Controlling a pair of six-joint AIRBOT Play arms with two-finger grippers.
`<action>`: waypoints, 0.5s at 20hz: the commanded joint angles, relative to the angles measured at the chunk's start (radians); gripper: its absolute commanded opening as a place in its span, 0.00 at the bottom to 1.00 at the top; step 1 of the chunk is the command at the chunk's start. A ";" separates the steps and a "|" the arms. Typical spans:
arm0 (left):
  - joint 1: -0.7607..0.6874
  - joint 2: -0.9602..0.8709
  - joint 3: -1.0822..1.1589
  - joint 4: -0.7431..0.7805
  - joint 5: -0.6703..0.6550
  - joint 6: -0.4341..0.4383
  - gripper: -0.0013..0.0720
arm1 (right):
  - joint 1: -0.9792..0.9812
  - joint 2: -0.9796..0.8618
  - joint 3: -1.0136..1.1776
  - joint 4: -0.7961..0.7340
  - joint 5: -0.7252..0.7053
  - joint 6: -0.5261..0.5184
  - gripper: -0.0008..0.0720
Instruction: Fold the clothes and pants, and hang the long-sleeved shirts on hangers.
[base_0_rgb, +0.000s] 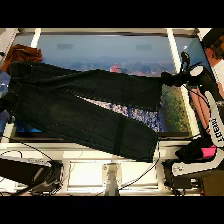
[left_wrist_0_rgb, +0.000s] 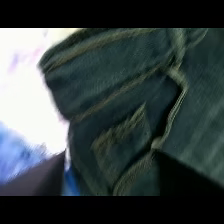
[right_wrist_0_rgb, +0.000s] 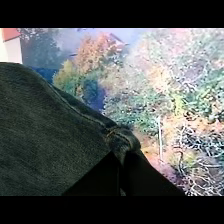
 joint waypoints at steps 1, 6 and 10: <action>-0.055 -0.016 0.000 -0.030 0.058 0.003 0.15 | 0.001 0.001 0.000 0.010 0.000 -0.001 0.04; -0.061 0.068 0.000 0.088 -0.077 -0.157 0.08 | 0.001 0.001 0.000 -0.040 -0.010 -0.004 0.04; -0.060 0.240 -0.001 0.380 -0.118 -0.320 0.08 | 0.001 0.001 0.000 -0.059 -0.057 -0.004 0.04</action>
